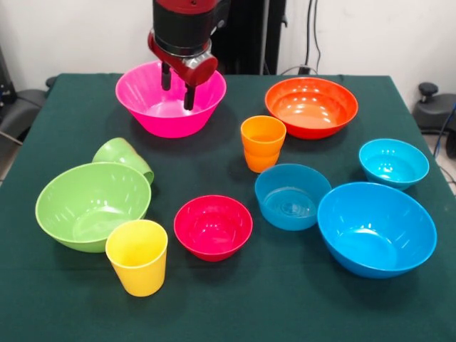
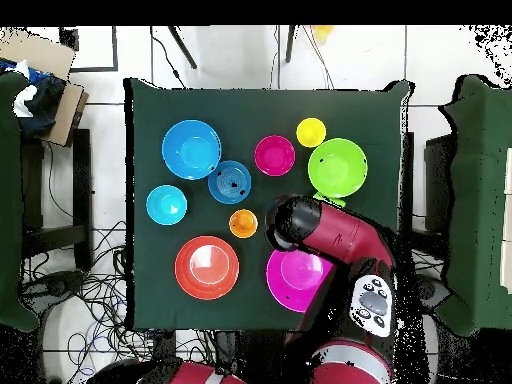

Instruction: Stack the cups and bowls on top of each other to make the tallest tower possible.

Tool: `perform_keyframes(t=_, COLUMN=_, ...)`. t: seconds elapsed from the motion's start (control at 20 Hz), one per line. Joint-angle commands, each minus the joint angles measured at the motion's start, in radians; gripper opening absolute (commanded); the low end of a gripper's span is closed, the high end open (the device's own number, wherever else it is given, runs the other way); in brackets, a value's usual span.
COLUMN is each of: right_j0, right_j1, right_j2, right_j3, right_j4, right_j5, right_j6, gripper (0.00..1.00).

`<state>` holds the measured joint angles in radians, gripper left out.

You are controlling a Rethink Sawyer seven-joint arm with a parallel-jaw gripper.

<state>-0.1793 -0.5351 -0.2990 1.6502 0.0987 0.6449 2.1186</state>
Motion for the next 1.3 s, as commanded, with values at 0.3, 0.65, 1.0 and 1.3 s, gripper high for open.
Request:
perform_keyframes(t=0.3, right_j0=0.059, right_j1=-0.025, right_j2=0.136, right_j3=0.059, right_j4=0.01, right_j5=-0.002, right_j6=0.081, gripper=1.0)
perform_keyframes(t=0.65, right_j0=0.079, right_j1=-0.023, right_j2=0.133, right_j3=0.061, right_j4=0.022, right_j5=-0.002, right_j6=0.102, gripper=1.0)
perform_keyframes(t=1.0, right_j0=0.098, right_j1=-0.009, right_j2=0.12, right_j3=0.039, right_j4=0.031, right_j5=0.014, right_j6=0.12, gripper=1.0)
perform_keyframes(t=1.3, right_j0=0.14, right_j1=0.02, right_j2=0.101, right_j3=0.005, right_j4=0.048, right_j5=0.019, right_j6=0.171, gripper=1.0)
